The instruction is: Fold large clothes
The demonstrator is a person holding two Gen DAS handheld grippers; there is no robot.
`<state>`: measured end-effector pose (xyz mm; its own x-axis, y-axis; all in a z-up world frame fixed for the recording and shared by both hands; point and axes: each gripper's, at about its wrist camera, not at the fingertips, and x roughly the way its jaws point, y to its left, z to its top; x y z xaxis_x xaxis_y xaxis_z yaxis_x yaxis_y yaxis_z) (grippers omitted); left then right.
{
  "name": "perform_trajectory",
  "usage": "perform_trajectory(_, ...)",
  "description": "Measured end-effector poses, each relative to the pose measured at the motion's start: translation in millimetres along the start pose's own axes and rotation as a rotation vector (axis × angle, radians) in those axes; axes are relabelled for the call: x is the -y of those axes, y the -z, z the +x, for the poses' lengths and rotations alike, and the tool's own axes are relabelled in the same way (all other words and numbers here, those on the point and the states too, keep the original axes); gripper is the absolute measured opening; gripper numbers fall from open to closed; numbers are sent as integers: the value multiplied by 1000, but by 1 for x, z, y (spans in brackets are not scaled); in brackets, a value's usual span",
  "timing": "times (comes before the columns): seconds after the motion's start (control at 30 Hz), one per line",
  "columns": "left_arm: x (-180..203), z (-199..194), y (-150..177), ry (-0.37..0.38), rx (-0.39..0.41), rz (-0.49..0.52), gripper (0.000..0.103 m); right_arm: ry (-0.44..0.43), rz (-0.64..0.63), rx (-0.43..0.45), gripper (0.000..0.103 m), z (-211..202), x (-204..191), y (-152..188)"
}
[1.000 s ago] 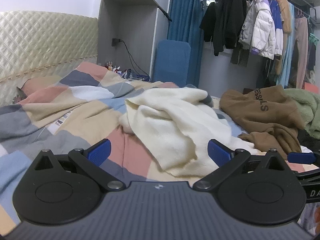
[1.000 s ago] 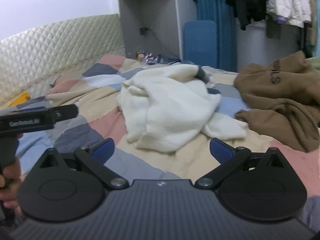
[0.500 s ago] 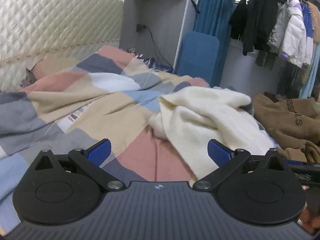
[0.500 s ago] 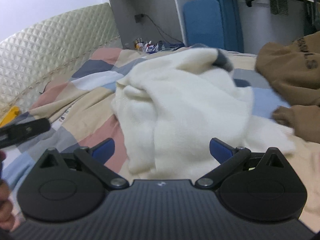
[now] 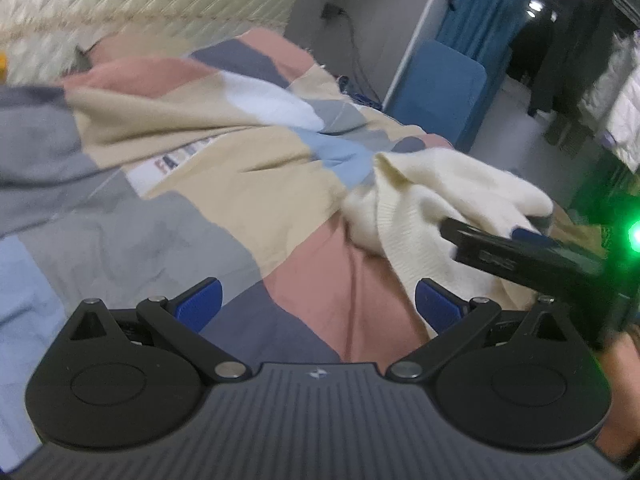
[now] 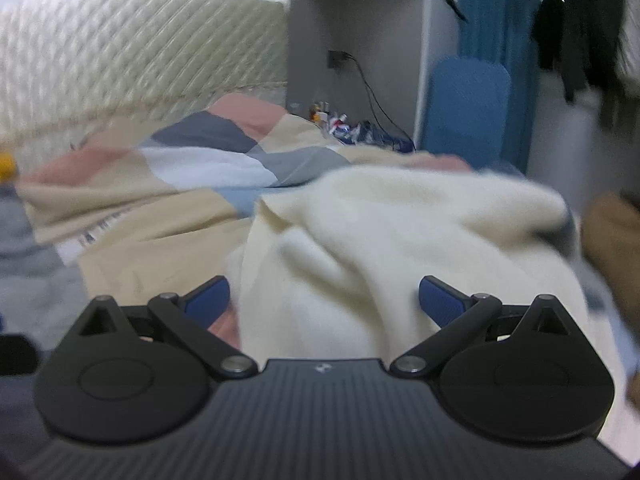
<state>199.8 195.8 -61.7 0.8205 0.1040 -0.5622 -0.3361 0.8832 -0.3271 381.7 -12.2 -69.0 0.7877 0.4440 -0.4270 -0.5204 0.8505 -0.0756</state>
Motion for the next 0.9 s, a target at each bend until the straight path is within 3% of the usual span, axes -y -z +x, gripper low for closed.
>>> perform_trajectory(0.23, -15, 8, 2, -3, 11, -76, 103, 26, -148, 6, 103, 67, -33, -38)
perform_trajectory(0.37, -19, 16, 6, -24, 20, -76, 103, 65, -227, -55, 101, 106, -50, -42)
perform_trajectory(0.47, -22, 23, 8, -20, 8, -94, 103, 136, -292, -120, 87, 124, -52, -35)
perform_trajectory(0.53, -21, 23, 8, -13, 15, -80, 103, 136, -248, -114, 57, 120, -42, -36)
perform_trajectory(0.57, -20, 22, 9, -11, 26, -72, 103, 127, -205, -116, 48, 116, -36, -39)
perform_trajectory(0.63, -21, 22, 8, 6, 37, -82, 103, 103, -127, -109, 13, 101, -24, -49)
perform_trajectory(0.9, -11, 12, 8, 53, 41, -61, 103, 112, -41, 95, 10, -28, 28, -85)
